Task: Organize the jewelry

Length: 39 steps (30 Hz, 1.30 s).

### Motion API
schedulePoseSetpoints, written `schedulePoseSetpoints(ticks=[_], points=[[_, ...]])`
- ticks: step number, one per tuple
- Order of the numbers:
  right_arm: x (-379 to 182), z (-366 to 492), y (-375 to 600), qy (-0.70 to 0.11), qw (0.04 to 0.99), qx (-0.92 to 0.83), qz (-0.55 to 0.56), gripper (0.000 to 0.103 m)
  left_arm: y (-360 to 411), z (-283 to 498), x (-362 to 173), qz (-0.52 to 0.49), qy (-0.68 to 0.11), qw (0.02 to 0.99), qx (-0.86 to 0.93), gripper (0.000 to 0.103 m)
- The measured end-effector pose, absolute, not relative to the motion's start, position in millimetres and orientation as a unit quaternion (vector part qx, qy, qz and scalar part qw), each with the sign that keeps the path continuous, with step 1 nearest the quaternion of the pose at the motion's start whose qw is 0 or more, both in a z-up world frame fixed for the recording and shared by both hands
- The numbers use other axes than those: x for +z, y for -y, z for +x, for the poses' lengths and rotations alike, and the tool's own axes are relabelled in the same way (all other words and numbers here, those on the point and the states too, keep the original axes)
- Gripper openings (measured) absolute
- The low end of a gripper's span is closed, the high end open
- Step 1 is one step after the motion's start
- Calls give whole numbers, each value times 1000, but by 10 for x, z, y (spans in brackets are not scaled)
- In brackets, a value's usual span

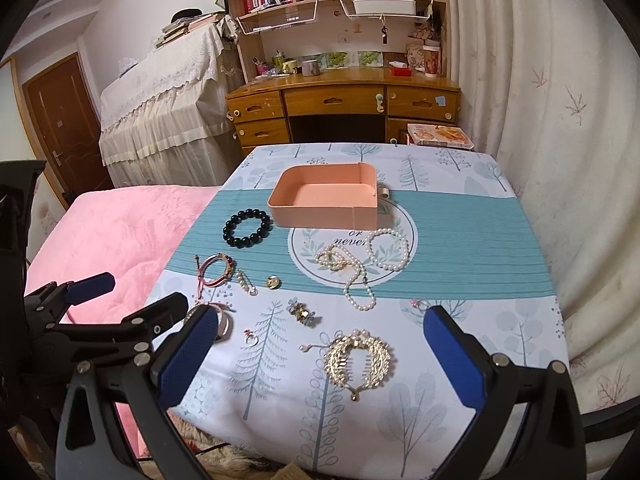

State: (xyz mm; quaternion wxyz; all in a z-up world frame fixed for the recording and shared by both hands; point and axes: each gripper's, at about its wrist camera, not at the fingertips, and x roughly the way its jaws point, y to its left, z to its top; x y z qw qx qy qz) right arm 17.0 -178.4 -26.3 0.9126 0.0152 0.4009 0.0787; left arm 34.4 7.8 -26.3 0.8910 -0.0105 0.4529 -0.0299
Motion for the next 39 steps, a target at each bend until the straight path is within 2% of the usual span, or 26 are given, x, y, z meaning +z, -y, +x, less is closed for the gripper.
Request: schedulePoseSetpoints(ticks=[8, 14, 25, 27, 29, 33, 35, 39], points=[[-152, 537, 1965, -409, 909, 75, 19, 103, -226, 768, -232, -21, -456, 886, -86, 102], [85, 920, 2156, -399, 915, 62, 13, 103, -604, 1303, -134, -85, -463, 877, -100, 102], [230, 1622, 2380, -410, 911, 46, 4, 103, -775, 2027, 3, -8, -452, 891, -45, 102], [115, 1772, 2403, -428, 903, 43, 1, 99, -798, 2209, -117, -5, -468, 883, -33, 102], [-78, 1926, 2427, -459, 887, 46, 4, 87, -816, 2341, -264, -3, -483, 875, -25, 102], [-510, 2137, 2461, -509, 859, 47, 8, 74, -842, 2550, -656, -7, -516, 856, -20, 102], [-747, 2231, 2472, -535, 843, 46, 6, 65, -859, 2647, -888, -17, -538, 842, -24, 99], [-1158, 2407, 2495, -588, 807, 45, 12, 54, -867, 2801, -1254, -29, -570, 821, -21, 95]])
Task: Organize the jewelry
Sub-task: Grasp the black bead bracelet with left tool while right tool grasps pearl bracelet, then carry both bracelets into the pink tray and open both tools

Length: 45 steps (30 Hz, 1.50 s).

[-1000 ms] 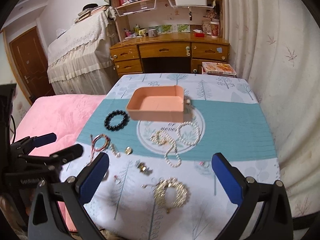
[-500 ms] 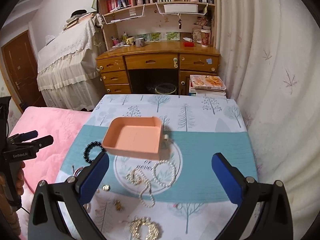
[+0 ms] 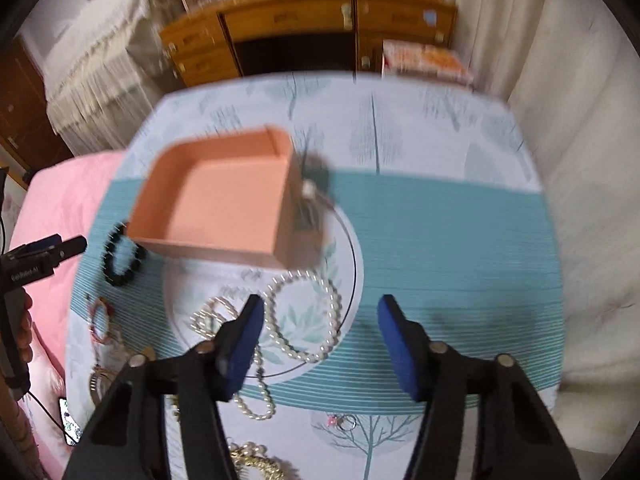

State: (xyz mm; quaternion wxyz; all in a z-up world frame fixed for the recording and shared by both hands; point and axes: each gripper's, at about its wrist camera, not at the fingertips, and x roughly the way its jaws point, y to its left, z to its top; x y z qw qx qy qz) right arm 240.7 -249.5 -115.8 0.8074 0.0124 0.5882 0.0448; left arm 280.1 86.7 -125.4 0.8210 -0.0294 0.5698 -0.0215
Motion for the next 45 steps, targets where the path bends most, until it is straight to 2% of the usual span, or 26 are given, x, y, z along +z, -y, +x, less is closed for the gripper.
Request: schedulePoseSetpoints(ticks=[4, 6, 8, 10, 12, 15, 17, 19, 20, 27, 39, 45], points=[[-1402, 2518, 2543, -616, 787, 33, 14, 47, -867, 2961, -1519, -41, -593, 804, -21, 85], [-1468, 2545, 2562, -623, 782, 28, 13, 45, -859, 3003, -1594, -42, -600, 798, -23, 83], [-1530, 2573, 2569, -630, 776, 26, 11, 39, -852, 3043, -1664, -42, -605, 795, -23, 80], [-1589, 2585, 2558, -637, 770, 27, 7, 33, -850, 3060, -1714, -40, -609, 792, -25, 67], [-1642, 2592, 2529, -642, 766, 27, -1, 25, -852, 3078, -1759, -41, -616, 786, -29, 59], [-1670, 2583, 2458, -641, 767, 24, -26, 17, -813, 3097, -1760, -30, -615, 788, -27, 55], [-1680, 2571, 2443, -640, 767, 21, -31, 15, -796, 3092, -1750, -19, -613, 790, -24, 41], [-1684, 2568, 2432, -639, 768, 19, -32, 13, -781, 3091, -1731, -12, -612, 790, -24, 13], [-1694, 2566, 2433, -640, 768, 21, -31, 7, -789, 3092, -1731, -18, -614, 788, -26, 13], [-1476, 2487, 2418, -628, 777, 38, 0, 7, -805, 2990, -1566, -31, -599, 799, -29, 13], [-368, 2182, 2044, -514, 854, 83, -3, 7, -487, 2634, -387, -11, -505, 859, -85, 13], [-110, 2246, 1894, -466, 881, 81, -8, 7, -250, 2634, -27, 0, -472, 876, -96, 13]])
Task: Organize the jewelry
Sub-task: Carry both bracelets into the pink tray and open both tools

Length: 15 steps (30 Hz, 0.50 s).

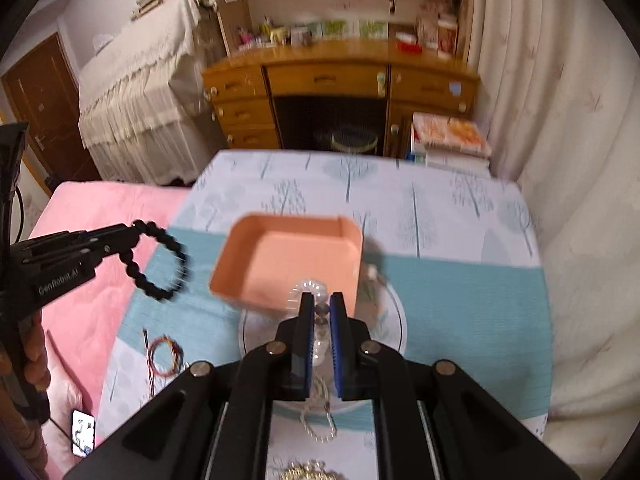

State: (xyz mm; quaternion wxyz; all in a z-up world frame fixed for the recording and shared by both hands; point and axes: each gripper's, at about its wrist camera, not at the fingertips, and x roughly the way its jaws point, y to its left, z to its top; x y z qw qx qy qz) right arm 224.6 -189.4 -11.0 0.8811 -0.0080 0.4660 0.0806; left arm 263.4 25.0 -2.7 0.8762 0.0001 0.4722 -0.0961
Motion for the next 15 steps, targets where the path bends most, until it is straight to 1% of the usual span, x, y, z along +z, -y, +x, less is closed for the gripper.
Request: schedulePoseSetpoints(ticks=[3, 6, 15], points=[[-159, 2371, 1828, -462, 883, 85, 0, 7, -102, 2690, -3, 6, -467, 879, -97, 13], [-260, 2506, 1790, -464, 882, 84, 5, 8, 72, 2780, -89, 11, -473, 875, -101, 13], [-709, 2856, 1766, -487, 869, 80, 21, 8, 299, 3131, -668, 13, -513, 853, -99, 13]])
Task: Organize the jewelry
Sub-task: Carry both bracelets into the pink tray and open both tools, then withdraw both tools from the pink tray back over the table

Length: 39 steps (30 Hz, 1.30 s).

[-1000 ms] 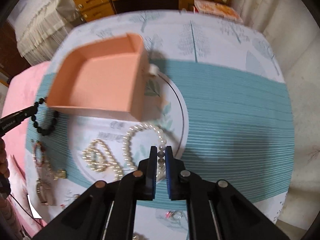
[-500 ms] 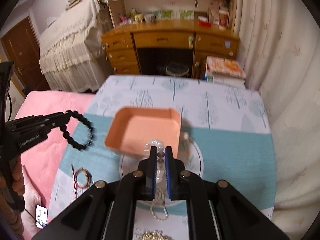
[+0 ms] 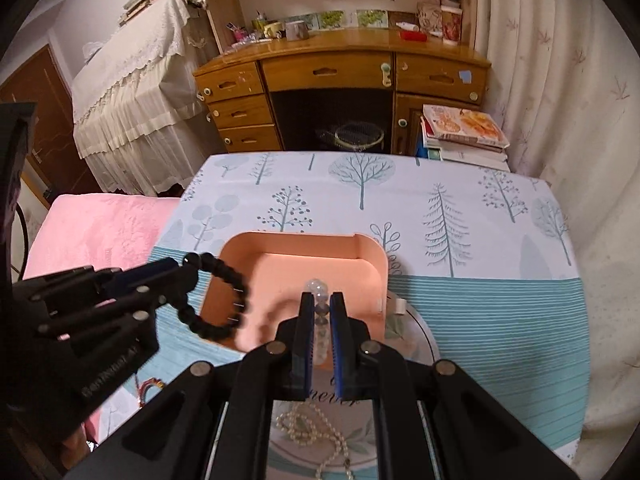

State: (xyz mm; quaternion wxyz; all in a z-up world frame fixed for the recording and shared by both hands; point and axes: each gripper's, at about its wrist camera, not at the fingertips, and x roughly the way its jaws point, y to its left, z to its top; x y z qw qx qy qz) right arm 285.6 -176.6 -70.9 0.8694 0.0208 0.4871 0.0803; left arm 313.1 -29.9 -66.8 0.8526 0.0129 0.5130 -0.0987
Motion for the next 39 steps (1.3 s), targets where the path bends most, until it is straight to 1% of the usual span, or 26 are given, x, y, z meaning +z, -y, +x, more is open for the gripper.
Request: schedulePoseSetpoints(ticks=[3, 4, 5, 6, 7, 9, 15, 20, 23, 31, 33, 35, 36, 37, 38, 39], points=[[-846, 2929, 1784, -503, 860, 85, 24, 8, 318, 3214, -885, 7, -527, 844, -101, 13], [-888, 2954, 1797, -511, 856, 76, 24, 8, 322, 3224, -942, 4, -532, 841, -101, 15], [-914, 2963, 1816, -515, 854, 73, 25, 8, 321, 3234, -983, 1, -536, 838, -101, 21], [-930, 2970, 1838, -518, 852, 72, 29, 9, 314, 3237, -1014, 1, -539, 836, -97, 38], [-939, 2962, 1865, -518, 852, 73, 34, 9, 306, 3232, -1027, 1, -538, 838, -91, 59], [-929, 2941, 1909, -516, 853, 72, 41, 9, 268, 3191, -980, 1, -525, 847, -83, 76], [-778, 2767, 1974, -487, 870, 70, 34, 9, 131, 3007, -675, 3, -487, 869, -83, 76], [-544, 2501, 2006, -449, 890, 76, 30, 9, -44, 2807, -450, -26, -462, 882, -86, 76], [-406, 2348, 2003, -441, 891, 104, 25, 9, -99, 2654, -308, -21, -448, 890, -88, 76], [-63, 1874, 2000, -446, 888, 115, 18, 10, -227, 2243, 10, -19, -458, 881, -112, 76], [0, 1747, 2016, -442, 889, 116, 21, 18, -247, 2117, 85, -15, -456, 882, -115, 76], [74, 1587, 2037, -430, 895, 119, 26, 32, -267, 1958, 173, -10, -446, 887, -120, 77], [108, 1513, 2052, -423, 897, 122, 31, 35, -271, 1899, 197, -9, -441, 889, -122, 77], [135, 1444, 2070, -419, 899, 126, 38, 40, -289, 1819, 229, -9, -437, 891, -125, 78], [151, 1391, 2085, -416, 899, 129, 42, 44, -310, 1740, 258, -12, -434, 892, -128, 80], [166, 1334, 2101, -415, 899, 131, 46, 46, -335, 1674, 282, -17, -431, 892, -133, 87]])
